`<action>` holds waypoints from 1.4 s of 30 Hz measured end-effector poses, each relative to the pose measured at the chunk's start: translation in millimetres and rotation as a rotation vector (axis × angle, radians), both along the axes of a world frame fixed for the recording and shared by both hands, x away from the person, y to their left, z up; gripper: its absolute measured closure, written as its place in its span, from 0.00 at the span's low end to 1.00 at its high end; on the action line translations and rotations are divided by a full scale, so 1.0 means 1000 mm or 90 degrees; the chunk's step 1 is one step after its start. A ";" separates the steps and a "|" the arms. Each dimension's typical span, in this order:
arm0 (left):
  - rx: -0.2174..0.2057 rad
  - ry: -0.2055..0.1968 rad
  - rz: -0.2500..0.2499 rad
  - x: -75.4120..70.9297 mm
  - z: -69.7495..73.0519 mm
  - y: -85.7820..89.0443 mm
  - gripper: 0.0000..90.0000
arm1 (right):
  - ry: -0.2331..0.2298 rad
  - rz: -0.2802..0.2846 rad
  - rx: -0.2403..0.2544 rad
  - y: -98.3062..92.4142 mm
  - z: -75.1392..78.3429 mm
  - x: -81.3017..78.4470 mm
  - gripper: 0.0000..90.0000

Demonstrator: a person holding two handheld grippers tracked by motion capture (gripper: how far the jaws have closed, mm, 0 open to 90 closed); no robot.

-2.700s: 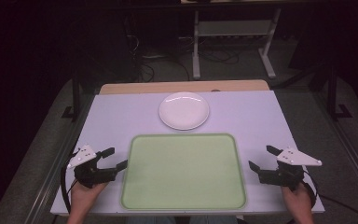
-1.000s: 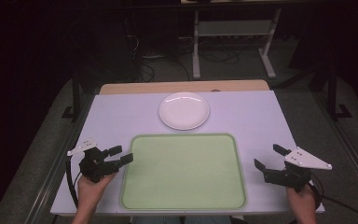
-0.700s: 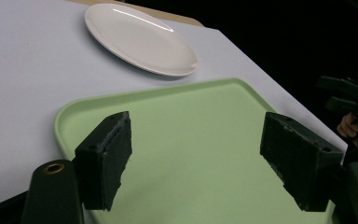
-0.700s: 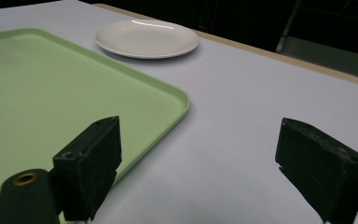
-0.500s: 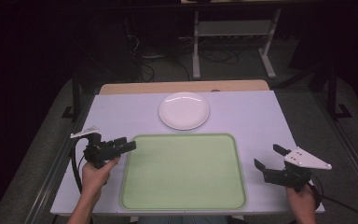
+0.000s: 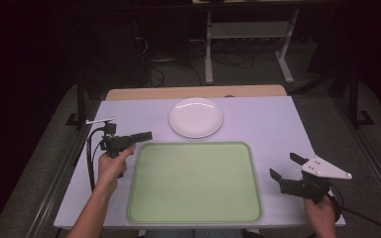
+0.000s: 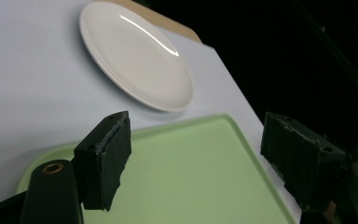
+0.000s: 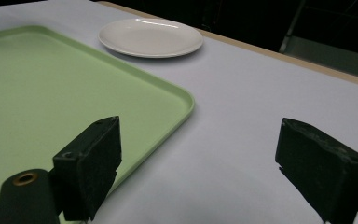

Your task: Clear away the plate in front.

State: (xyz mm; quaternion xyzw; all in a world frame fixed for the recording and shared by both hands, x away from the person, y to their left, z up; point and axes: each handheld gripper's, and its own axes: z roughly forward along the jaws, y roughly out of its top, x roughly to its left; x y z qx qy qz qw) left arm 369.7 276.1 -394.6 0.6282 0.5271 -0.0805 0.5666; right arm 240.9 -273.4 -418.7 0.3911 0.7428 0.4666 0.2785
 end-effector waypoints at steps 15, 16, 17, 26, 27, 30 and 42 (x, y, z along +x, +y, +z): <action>-0.023 0.056 0.043 0.043 0.014 -0.017 0.31 | -0.007 0.000 -0.002 0.001 0.002 -0.001 0.15; -0.022 0.058 0.047 0.045 0.015 -0.018 0.32 | -0.007 0.000 -0.002 0.001 0.002 -0.001 0.15; -0.025 0.060 0.051 0.047 0.016 -0.020 0.31 | -0.007 0.000 -0.003 0.001 0.002 -0.001 0.15; -0.045 0.088 0.060 0.072 0.019 -0.029 0.30 | -0.009 0.000 0.002 0.001 0.002 0.000 0.15; -0.043 0.090 0.064 0.075 0.019 -0.030 0.30 | -0.011 0.001 0.002 0.001 0.002 0.000 0.15; -0.036 0.090 0.073 0.078 0.019 -0.032 0.31 | -0.011 0.002 0.002 0.001 0.002 -0.001 0.15; -0.046 0.141 0.101 0.097 -0.009 -0.044 0.30 | -0.012 0.008 0.008 0.001 0.003 -0.001 0.15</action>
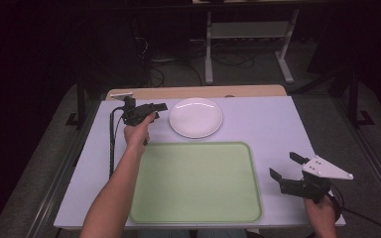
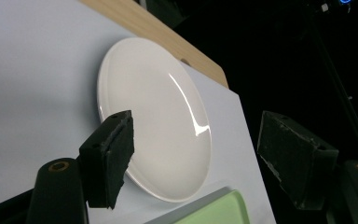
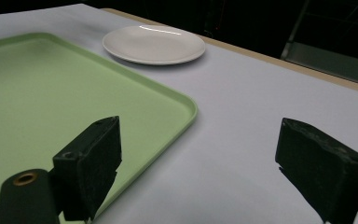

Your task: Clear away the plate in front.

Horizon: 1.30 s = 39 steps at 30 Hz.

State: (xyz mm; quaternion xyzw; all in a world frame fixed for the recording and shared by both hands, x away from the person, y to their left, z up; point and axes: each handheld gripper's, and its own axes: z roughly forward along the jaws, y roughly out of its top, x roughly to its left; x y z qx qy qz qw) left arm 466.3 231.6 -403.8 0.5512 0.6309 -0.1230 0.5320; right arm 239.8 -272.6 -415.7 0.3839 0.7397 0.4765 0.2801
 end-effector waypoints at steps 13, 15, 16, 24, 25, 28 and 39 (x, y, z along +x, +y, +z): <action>0.015 0.059 0.018 0.006 -0.027 -0.008 0.36 | -0.003 0.002 0.000 0.000 0.001 -0.001 0.15; 0.027 0.068 0.014 0.006 -0.031 -0.009 0.37 | -0.003 0.003 0.000 0.000 0.001 -0.001 0.15; 0.032 0.077 0.011 0.007 -0.035 -0.010 0.38 | -0.004 0.005 -0.001 0.001 0.001 -0.001 0.15; 0.046 0.105 0.010 0.007 -0.047 -0.016 0.41 | -0.004 0.012 -0.008 0.003 0.002 -0.001 0.15; 0.048 0.111 0.008 0.007 -0.049 -0.017 0.41 | -0.005 0.014 -0.010 0.004 0.002 -0.001 0.15; 0.050 0.120 0.008 0.007 -0.053 -0.019 0.41 | -0.003 0.016 -0.013 0.005 0.002 -0.001 0.15; 0.030 0.127 0.028 0.012 -0.059 -0.027 0.52 | -0.009 0.014 -0.011 0.004 0.003 -0.001 0.15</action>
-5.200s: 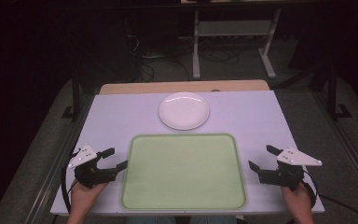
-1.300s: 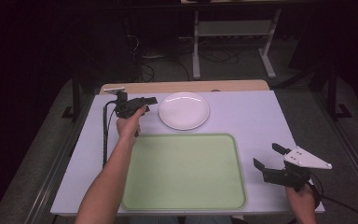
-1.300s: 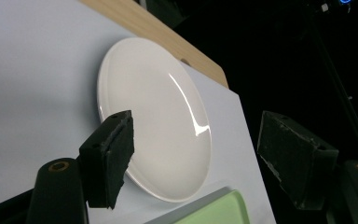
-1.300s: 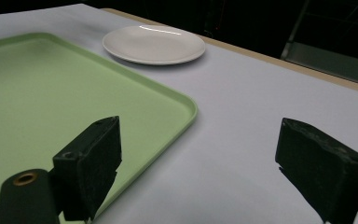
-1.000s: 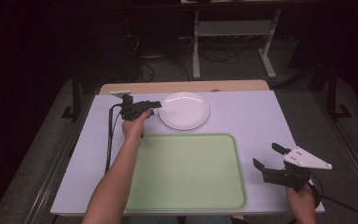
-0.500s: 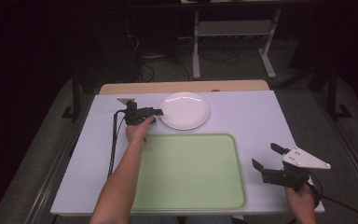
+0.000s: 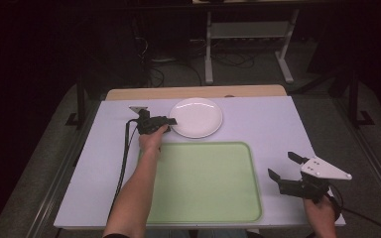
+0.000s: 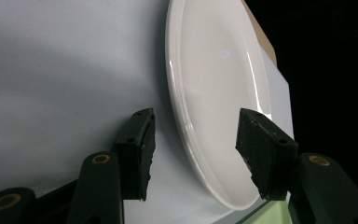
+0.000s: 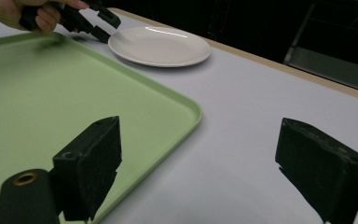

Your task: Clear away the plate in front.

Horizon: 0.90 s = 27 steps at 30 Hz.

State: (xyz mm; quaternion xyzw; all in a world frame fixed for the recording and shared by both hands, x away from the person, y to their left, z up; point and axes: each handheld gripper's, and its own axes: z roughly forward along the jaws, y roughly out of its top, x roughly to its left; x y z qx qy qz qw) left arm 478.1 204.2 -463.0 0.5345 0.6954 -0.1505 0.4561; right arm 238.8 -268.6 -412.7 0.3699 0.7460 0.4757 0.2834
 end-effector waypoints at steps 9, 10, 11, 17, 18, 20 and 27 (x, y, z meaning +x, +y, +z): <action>0.005 -0.009 -0.006 0.003 -0.002 -0.009 0.55 | -0.002 0.006 0.000 0.001 0.001 -0.001 0.15; 0.003 -0.009 -0.006 0.003 -0.002 -0.011 0.56 | -0.002 0.006 0.000 0.001 0.001 -0.001 0.15; 0.003 -0.009 -0.006 0.003 -0.002 -0.011 0.56 | -0.002 0.006 0.000 0.001 0.001 -0.001 0.15; -0.004 0.000 0.001 0.005 -0.003 -0.013 0.58 | -0.009 0.004 0.002 0.001 0.002 -0.001 0.15; -0.005 0.002 0.001 0.005 -0.003 -0.014 0.59 | -0.010 0.002 0.005 0.001 0.002 -0.002 0.15; -0.003 0.003 0.000 0.005 -0.003 -0.013 0.61 | -0.009 0.002 0.005 0.001 0.002 -0.002 0.15; 0.003 0.012 0.003 0.006 -0.006 -0.011 0.72 | -0.009 0.005 0.003 0.000 0.002 -0.002 0.15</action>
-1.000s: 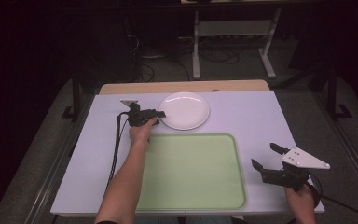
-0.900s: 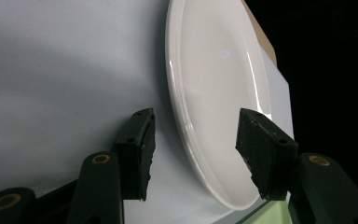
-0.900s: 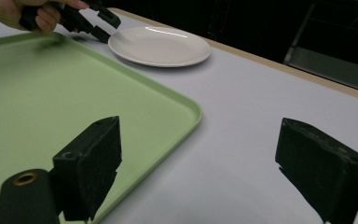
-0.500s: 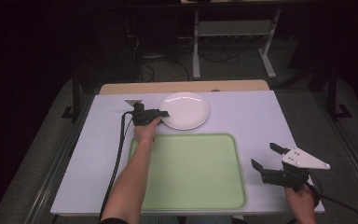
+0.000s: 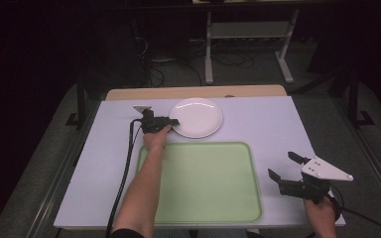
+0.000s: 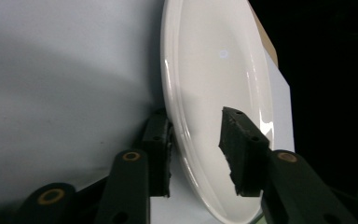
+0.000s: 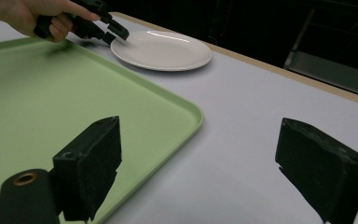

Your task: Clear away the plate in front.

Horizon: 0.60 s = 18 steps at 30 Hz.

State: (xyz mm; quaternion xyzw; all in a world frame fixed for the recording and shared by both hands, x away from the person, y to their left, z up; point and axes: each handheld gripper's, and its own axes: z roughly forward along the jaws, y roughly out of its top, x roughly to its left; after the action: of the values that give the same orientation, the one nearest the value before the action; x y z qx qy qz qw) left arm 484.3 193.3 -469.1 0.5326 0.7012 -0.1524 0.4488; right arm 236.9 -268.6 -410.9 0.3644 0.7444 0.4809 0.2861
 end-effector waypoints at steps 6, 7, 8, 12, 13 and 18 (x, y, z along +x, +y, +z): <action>0.013 0.002 0.000 0.000 -0.002 0.002 0.84 | -0.001 -0.002 0.004 -0.002 0.000 0.000 0.15; 0.015 0.001 -0.001 0.000 -0.003 0.002 0.87 | -0.001 -0.001 0.004 -0.002 0.000 0.000 0.15; 0.015 0.001 -0.001 0.000 -0.003 0.002 0.88 | -0.001 -0.001 0.004 -0.002 0.000 0.000 0.15; -0.004 0.008 0.002 0.001 -0.005 0.005 0.89 | 0.002 0.005 -0.001 -0.001 -0.001 0.001 0.15; -0.010 0.009 0.004 0.001 -0.006 0.005 0.89 | 0.004 0.004 -0.001 -0.001 -0.001 0.001 0.15; -0.037 0.013 0.009 0.001 -0.010 0.008 0.91 | 0.006 0.003 0.000 -0.001 -0.001 0.001 0.15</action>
State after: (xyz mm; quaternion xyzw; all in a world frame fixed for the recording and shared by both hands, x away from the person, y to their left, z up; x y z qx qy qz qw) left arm 485.0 200.8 -479.0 0.5132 0.7045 -0.1747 0.4580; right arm 237.9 -269.6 -412.4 0.3650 0.7466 0.4795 0.2817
